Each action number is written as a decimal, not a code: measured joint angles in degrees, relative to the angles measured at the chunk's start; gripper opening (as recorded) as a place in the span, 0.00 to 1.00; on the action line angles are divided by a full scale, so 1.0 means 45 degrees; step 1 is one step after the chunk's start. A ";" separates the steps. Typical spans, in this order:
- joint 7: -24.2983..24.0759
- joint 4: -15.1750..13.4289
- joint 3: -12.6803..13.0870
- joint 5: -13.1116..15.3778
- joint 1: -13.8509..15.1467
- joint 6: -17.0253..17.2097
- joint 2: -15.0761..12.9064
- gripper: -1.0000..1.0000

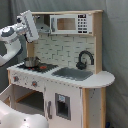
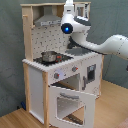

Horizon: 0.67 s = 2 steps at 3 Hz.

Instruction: Play with the kitchen

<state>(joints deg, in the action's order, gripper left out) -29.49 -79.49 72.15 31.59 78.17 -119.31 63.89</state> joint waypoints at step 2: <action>0.0059 0.0622 0.0664 -0.0541 0.1056 -0.0054 -0.0610 0.00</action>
<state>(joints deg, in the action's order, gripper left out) -29.23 -76.69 75.14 29.16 82.93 -119.55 61.15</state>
